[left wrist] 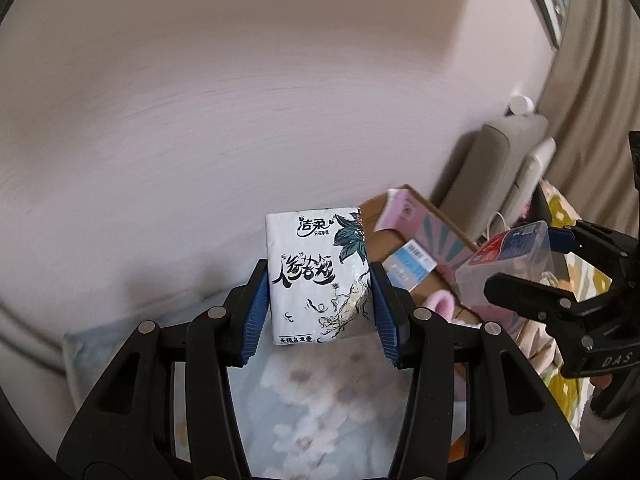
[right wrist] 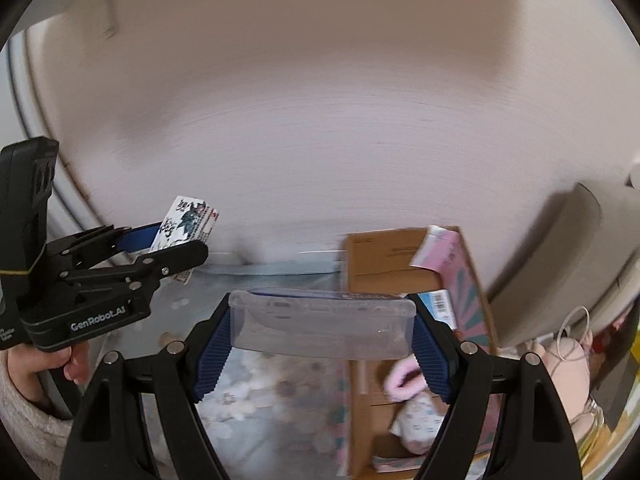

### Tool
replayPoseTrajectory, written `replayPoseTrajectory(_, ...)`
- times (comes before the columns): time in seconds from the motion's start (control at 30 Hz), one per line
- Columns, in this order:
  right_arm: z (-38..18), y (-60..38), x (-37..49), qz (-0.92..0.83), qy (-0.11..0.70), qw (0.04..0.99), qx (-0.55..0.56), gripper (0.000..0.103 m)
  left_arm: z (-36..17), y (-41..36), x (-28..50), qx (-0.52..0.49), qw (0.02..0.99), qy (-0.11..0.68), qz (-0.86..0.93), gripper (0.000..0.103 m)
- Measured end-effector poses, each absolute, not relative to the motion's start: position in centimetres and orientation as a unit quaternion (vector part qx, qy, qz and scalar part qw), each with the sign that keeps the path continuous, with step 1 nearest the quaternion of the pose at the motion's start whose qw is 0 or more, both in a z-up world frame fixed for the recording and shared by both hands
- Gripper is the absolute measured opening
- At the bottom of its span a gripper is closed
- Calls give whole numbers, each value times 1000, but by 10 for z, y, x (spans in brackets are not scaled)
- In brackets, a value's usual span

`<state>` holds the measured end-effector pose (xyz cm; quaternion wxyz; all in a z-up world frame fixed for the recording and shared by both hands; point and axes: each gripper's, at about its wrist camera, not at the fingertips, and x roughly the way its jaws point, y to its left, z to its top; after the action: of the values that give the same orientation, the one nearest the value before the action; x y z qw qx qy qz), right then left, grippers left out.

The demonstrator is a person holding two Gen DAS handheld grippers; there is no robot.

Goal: Organize objects
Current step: 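Carry the tissue pack and plastic case over the cardboard box with both tools, then open both tools to drop the tissue pack and plastic case into the box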

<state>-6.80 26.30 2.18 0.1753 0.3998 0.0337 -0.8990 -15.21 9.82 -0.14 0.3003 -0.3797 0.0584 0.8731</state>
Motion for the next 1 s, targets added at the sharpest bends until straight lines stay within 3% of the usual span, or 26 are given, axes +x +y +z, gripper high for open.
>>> replayPoseTrajectory(0.33,-2,335,-93,-897,-23,116,426,77,-16,203,-184,-394,376,101,832,44)
replayPoseTrajectory(0.57,-36,376,-102,-885,-49,75,456,77,-59,266,-197,-425,405,143,797,44)
replayPoseTrajectory(1.0,-68,377,-111,-867,-55,76,489,78,-101,306,-216,-456,390,172,781,46)
